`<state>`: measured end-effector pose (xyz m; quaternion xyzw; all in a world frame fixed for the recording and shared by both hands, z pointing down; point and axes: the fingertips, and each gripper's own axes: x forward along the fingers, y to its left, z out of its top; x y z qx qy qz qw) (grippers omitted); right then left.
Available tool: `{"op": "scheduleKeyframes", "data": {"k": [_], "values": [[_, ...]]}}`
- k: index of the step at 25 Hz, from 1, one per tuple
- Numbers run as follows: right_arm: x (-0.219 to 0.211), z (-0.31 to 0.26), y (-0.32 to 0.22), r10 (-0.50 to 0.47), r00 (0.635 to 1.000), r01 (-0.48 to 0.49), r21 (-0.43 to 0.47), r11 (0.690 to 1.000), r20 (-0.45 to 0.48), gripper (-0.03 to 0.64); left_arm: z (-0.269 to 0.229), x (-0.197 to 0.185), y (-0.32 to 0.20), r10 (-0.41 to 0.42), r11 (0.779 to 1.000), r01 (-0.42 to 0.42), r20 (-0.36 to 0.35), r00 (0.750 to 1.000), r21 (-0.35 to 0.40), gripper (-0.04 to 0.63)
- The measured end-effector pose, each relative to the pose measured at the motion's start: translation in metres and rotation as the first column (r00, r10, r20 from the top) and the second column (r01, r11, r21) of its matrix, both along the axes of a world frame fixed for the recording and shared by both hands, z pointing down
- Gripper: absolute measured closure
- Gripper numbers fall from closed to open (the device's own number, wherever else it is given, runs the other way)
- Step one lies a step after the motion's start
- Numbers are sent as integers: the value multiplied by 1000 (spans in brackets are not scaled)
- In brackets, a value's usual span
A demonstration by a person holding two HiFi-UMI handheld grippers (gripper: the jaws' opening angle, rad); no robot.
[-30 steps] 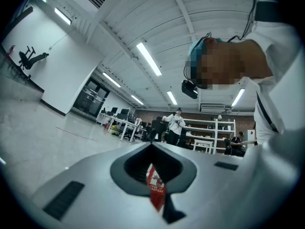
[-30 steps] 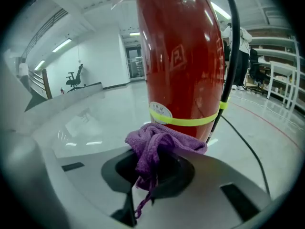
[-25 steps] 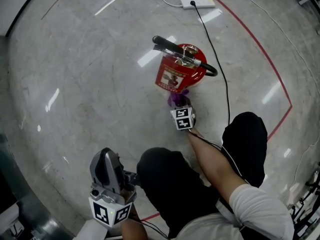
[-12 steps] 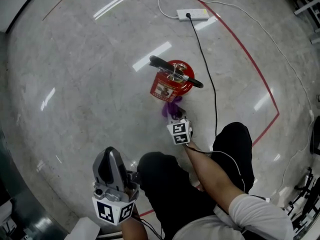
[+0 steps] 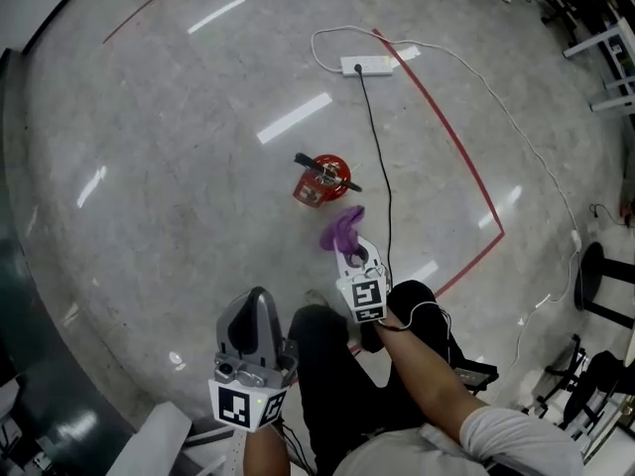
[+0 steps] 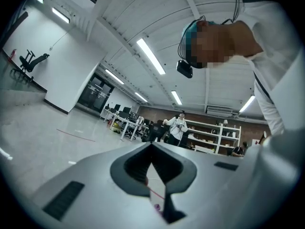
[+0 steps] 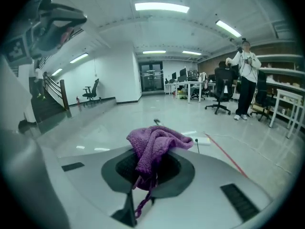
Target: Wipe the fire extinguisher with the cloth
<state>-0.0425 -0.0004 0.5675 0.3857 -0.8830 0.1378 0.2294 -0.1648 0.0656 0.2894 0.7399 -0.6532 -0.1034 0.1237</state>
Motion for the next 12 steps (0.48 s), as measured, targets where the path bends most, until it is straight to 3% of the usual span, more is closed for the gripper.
{"op": "scheduleKeyframes", "data": {"k": [8,12], "values": [[21,-270,-16,-12,996,-1,153,988,90,568,-174,23,-5,-38,999,38,15,999,18,591],[39,-388,-22,10,989,-37,184,982,144,568,-245,34,-3,-40,999,40,5,999,23,591]]}}
